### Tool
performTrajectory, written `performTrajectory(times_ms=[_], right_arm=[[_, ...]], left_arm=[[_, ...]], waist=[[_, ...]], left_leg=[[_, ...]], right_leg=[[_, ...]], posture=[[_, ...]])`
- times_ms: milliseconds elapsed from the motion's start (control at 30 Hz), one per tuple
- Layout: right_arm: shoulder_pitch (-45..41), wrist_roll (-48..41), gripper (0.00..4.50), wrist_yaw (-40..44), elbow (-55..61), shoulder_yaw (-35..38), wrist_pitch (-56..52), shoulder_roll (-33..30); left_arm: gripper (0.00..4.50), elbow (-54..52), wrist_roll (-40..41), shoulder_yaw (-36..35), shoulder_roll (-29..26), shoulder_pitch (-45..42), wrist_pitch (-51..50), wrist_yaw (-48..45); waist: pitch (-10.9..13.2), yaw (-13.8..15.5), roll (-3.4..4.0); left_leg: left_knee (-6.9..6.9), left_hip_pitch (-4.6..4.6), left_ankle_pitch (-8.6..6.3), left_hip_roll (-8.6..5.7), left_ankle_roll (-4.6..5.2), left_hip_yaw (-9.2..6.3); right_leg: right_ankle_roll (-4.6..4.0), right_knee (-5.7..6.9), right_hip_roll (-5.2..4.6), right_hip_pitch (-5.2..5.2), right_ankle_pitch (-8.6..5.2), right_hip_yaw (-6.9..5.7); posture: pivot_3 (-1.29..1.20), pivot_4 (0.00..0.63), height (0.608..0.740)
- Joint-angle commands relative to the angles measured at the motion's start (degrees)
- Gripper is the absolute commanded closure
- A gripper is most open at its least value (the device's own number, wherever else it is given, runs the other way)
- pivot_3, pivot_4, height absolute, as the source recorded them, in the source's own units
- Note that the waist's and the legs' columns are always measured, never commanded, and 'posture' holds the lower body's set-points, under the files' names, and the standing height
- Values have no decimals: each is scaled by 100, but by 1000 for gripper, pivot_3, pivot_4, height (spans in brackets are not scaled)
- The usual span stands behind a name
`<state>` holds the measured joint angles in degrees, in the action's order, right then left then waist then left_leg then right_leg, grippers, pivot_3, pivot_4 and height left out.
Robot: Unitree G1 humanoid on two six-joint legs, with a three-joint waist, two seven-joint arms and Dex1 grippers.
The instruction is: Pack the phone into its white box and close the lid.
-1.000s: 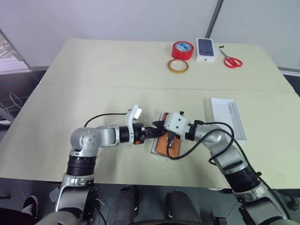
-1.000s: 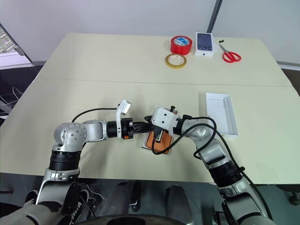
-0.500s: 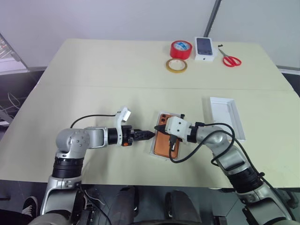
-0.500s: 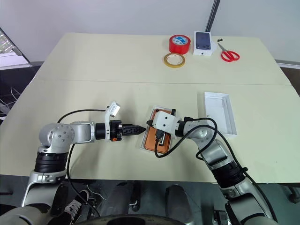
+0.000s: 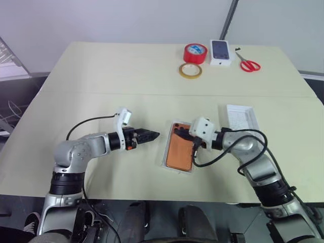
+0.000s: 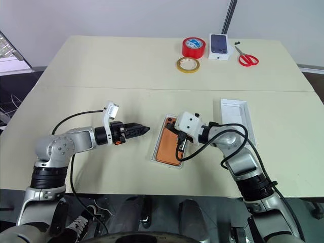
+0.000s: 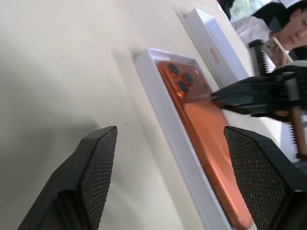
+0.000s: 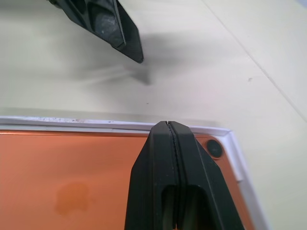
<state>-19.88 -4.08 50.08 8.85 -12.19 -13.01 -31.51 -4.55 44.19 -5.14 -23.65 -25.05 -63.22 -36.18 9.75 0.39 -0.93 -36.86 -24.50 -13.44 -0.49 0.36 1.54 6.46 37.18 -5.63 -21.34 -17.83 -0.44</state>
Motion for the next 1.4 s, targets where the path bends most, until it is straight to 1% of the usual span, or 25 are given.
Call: performTrajectory(times_ms=[33,167,267,333,400,633,733,800,967,1067,1167,1400], right_arm=[[219,166,4500,88,124,-57,262,-233],[314,887,4500,-41,-220,-470,801,-446],[254,1029,4500,-169,-384,-480,851,-385],[254,734,4500,-170,-255,-229,712,-340],[306,281,4500,-125,-66,173,452,-364],[1014,-604,4500,374,553,1133,99,-1045],[1284,-1129,4500,623,975,1375,-205,-1190],[1363,-1389,4500,625,1224,1412,-366,-1123],[1438,-1351,4500,483,1541,987,-526,-916],[1313,-617,4500,234,1174,394,-210,-799],[1146,61,4500,-1,755,54,190,-816],[639,470,4500,-184,113,-189,491,-647]], left_arm=[[763,-26,-204,162,-123,24,311,-185],[763,23,-482,399,-191,64,541,-245],[763,8,-559,502,-176,47,601,-290],[763,-4,-666,603,-192,52,669,-314],[763,31,-736,639,-162,32,712,-282],[763,75,-1252,1077,-237,12,1146,-390],[763,190,-1263,1062,-189,-50,1161,-443],[763,249,-1313,1103,-169,-79,1206,-483],[763,252,-1265,1109,-123,-134,1124,-572],[763,240,-1278,1106,-138,-151,1077,-575],[763,174,-1247,1083,-128,-140,995,-560],[763,3,-1249,1073,-105,21,923,-470]], waist=[[0,15,0],[-1,-2,1],[-1,-15,0],[-1,-13,0],[-1,15,0],[-1,30,2],[-2,29,5],[-2,29,5],[-2,35,5],[-1,30,4],[-1,26,4],[-3,25,4]], left_leg=[[0,0,0,0,0,0],[1,2,-1,0,1,1],[2,2,-1,2,1,1],[2,2,0,2,1,1],[1,1,0,2,1,1],[0,0,-3,0,6,1],[1,0,-3,2,6,1],[1,0,-3,3,7,1],[1,0,-3,3,8,1],[0,-2,-4,3,10,1],[-1,-2,-4,2,10,1],[-3,0,-3,2,9,1]], right_leg=[[-1,-1,-1,0,0,0],[-3,-1,-1,0,-1,1],[-6,-1,0,0,-3,1],[-5,-1,0,1,-2,1],[-3,-1,0,1,-1,1],[-4,-6,-5,4,-1,1],[-9,-5,-4,4,-4,1],[-12,-5,-5,4,-6,1],[-16,-6,-5,3,-8,2],[-19,-8,-7,3,-10,2],[-20,-7,-6,1,-10,2],[-14,-7,-3,5,-7,1]], posture=[[0,150,728],[0,150,728],[0,150,728],[0,150,728],[0,150,728],[0,150,728],[0,150,728],[0,150,728],[0,150,728],[0,150,728],[0,150,728],[0,150,728]])
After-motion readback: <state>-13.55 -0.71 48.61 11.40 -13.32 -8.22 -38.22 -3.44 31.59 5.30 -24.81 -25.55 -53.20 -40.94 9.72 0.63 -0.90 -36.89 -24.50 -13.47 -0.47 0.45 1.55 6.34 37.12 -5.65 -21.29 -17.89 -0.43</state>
